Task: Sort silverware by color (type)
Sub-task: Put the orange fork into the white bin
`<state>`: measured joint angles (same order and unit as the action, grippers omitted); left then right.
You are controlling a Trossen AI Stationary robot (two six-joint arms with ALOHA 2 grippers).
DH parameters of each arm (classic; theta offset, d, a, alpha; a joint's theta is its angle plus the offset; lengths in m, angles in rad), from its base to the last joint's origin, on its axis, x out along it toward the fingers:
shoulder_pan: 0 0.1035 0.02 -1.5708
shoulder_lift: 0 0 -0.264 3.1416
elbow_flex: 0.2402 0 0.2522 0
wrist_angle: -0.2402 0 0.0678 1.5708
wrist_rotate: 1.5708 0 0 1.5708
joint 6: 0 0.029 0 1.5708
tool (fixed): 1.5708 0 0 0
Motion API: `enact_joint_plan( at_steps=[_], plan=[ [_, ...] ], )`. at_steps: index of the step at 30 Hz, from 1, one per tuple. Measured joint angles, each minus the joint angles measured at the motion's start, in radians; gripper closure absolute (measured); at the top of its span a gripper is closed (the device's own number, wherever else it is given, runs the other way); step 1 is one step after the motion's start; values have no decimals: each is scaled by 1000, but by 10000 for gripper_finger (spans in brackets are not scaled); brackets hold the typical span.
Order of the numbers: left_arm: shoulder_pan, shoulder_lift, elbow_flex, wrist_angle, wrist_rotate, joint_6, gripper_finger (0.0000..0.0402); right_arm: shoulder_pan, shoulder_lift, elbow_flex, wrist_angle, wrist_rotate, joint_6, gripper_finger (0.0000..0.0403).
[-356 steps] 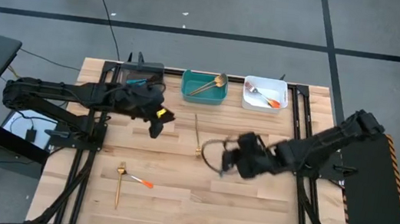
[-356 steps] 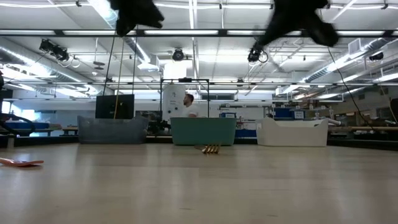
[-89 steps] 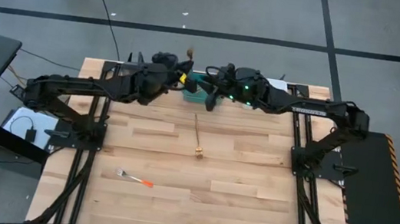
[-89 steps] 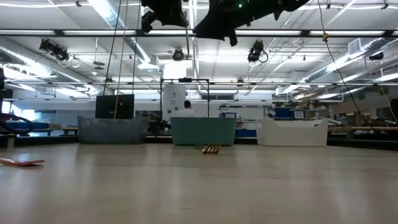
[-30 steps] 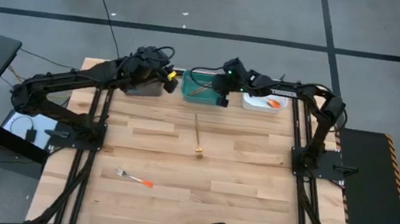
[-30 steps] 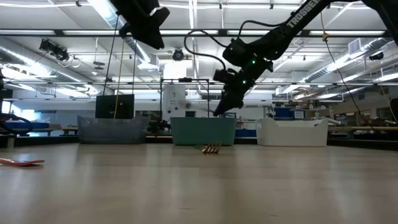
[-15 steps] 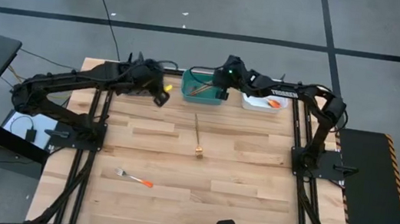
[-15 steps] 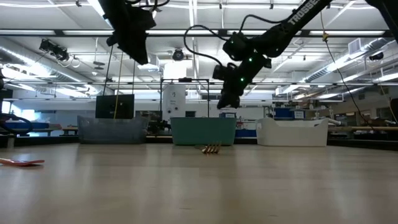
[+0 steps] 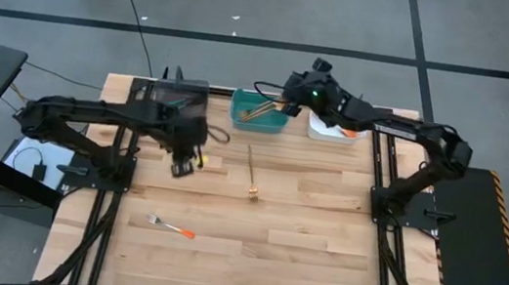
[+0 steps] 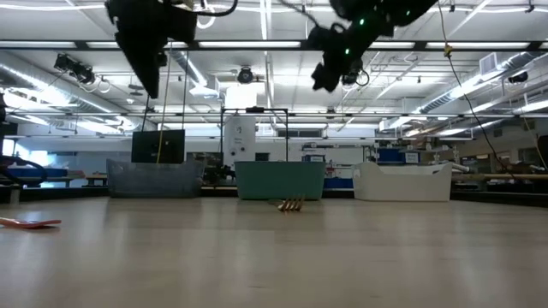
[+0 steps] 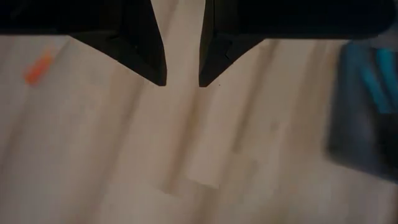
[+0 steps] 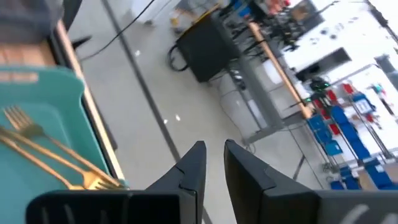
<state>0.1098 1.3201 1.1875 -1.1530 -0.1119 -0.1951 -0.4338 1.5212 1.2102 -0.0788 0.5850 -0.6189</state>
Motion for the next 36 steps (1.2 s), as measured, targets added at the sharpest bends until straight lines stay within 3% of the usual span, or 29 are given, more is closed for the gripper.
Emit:
enact_joint_plan(
  at_steps=[8,17,27,36],
  plan=[
    [-196,34,-14,-39,16,-60,299,143,-175,1,-127,71,233,337],
    [-426,35,-219,26,21,-187,299,316,-303,1,-275,70,530,337],
    [-621,35,-394,273,28,-291,299,450,-298,1,-396,68,718,337],
    [-715,37,-467,439,28,-293,299,505,-258,0,-430,68,745,337]
  ],
)
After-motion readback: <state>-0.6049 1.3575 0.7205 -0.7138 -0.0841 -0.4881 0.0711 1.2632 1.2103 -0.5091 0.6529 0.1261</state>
